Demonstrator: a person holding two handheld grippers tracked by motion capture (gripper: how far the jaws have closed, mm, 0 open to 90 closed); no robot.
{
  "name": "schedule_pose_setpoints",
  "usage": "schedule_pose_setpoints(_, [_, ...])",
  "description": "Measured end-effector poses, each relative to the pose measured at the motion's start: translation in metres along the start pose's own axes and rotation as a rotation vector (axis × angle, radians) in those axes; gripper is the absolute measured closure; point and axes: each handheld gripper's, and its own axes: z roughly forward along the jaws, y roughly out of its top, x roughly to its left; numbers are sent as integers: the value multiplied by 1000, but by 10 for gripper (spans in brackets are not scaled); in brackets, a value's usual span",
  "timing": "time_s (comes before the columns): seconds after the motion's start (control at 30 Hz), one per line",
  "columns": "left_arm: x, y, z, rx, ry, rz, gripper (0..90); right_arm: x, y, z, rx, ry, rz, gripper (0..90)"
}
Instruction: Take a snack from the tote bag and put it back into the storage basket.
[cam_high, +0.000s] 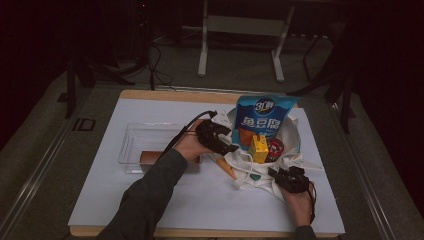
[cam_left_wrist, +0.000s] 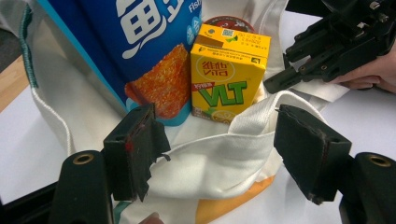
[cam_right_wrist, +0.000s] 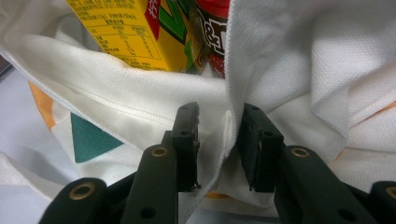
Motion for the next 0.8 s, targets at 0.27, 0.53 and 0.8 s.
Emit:
schedule_pose_setpoints(0.27, [2, 6, 7, -11, -15, -6, 309, 0, 0, 0, 0, 0, 0, 687])
schedule_pose_setpoints(0.53, [0, 15, 17, -1, -33, 11, 308, 0, 0, 0, -1, 1, 0, 686])
schedule_pose_setpoints(0.8, [-1, 20, 27, 6, -44, 9, 309, -1, 0, 0, -1, 2, -1, 686])
